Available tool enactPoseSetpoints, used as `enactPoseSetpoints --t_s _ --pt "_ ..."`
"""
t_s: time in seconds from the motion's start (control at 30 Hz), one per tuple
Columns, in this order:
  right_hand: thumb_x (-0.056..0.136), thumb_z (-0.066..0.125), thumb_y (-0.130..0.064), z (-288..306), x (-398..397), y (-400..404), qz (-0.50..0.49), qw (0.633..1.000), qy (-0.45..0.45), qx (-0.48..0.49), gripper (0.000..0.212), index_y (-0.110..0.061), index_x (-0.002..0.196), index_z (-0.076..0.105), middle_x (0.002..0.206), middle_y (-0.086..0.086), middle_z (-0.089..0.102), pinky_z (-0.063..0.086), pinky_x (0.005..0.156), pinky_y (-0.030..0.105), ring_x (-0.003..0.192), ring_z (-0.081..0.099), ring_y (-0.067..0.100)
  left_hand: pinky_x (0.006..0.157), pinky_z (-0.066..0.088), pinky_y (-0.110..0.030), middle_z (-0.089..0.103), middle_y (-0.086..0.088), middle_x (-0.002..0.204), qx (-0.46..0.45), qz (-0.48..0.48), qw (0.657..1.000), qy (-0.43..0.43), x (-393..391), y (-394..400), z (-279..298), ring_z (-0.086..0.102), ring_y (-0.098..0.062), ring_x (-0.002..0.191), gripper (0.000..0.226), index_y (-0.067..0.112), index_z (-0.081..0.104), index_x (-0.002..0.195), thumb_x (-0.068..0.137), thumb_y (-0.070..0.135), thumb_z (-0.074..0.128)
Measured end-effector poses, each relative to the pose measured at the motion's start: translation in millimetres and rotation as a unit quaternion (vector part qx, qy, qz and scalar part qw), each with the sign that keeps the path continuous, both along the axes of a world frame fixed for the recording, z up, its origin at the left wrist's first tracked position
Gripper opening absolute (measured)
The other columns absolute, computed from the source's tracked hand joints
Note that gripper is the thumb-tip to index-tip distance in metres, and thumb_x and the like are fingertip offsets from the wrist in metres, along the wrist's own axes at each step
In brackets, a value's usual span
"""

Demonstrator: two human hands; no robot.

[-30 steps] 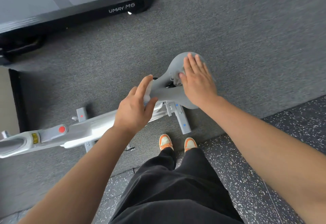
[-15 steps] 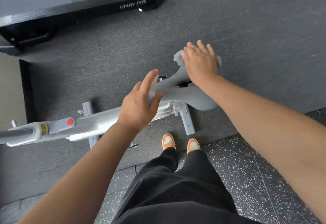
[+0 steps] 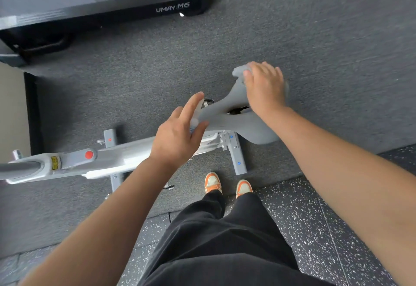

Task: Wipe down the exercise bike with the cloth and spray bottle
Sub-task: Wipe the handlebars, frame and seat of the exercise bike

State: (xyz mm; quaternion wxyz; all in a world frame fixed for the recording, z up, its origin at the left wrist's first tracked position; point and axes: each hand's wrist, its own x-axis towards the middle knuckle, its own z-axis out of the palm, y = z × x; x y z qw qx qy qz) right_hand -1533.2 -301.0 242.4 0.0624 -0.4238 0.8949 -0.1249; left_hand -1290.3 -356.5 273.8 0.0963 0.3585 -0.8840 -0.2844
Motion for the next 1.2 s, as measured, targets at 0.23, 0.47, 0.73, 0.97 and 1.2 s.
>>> enactPoseSetpoints --t_s 0.23,0.47,0.73,0.97,1.2 --pt "0.093 0.038 -0.036 2.7 102.0 4.0 0.225 0.97 -0.054 -0.073 0.035 -0.019 0.109 0.064 0.117 -0.002 0.068 0.037 0.101 0.044 0.117 0.058 0.025 0.077 0.049 -0.037 0.06 -0.007 0.121 0.006 0.016 1.0 0.022 6.8 0.7 2.1 0.062 -0.033 0.096 0.061 0.034 0.032 0.147 0.092 0.041 0.059" --pt "0.098 0.034 -0.043 -11.4 77.2 33.4 0.317 0.946 0.05 0.053 0.049 -0.019 0.138 0.047 0.149 0.0 0.044 0.027 0.112 0.046 0.138 0.037 0.028 0.08 0.048 -0.035 0.057 -0.004 0.13 -0.005 0.0 0.999 0.034 12.3 1.1 6.1 0.06 -0.027 0.105 0.059 0.032 0.034 0.146 0.093 0.044 0.056" --pt "0.101 0.028 -0.035 -2.8 21.2 82.8 0.172 0.977 0.048 0.12 0.05 -0.009 0.142 0.04 0.155 0.005 0.033 0.019 0.118 0.051 0.146 0.02 0.029 0.062 0.046 -0.034 0.057 -0.003 0.101 -0.037 -0.03 0.999 0.003 3.9 6.4 2.9 0.059 -0.028 0.074 0.056 0.037 0.029 0.144 0.094 0.042 0.055" --pt "0.103 0.024 -0.034 -1.4 16.9 94.6 -0.039 0.996 -0.044 0.066 0.053 -0.001 0.141 0.04 0.154 0.02 0.029 0.019 0.118 0.049 0.143 0.021 0.04 0.062 0.046 -0.034 0.051 -0.006 0.096 -0.054 -0.062 0.997 0.002 -9.2 12.3 -0.6 0.052 -0.025 0.075 0.06 0.035 0.028 0.145 0.094 0.032 0.059" --pt "0.097 0.043 -0.034 -12.4 88.6 50.2 0.059 0.998 0.014 0.025 0.045 -0.01 0.135 0.05 0.146 0.012 0.046 0.023 0.113 0.053 0.14 0.032 0.034 0.065 0.043 -0.032 0.053 -0.006 0.105 -0.039 -0.058 0.998 0.007 -11.2 19.2 -2.9 0.055 -0.029 0.083 0.061 0.035 0.029 0.146 0.094 0.031 0.06"
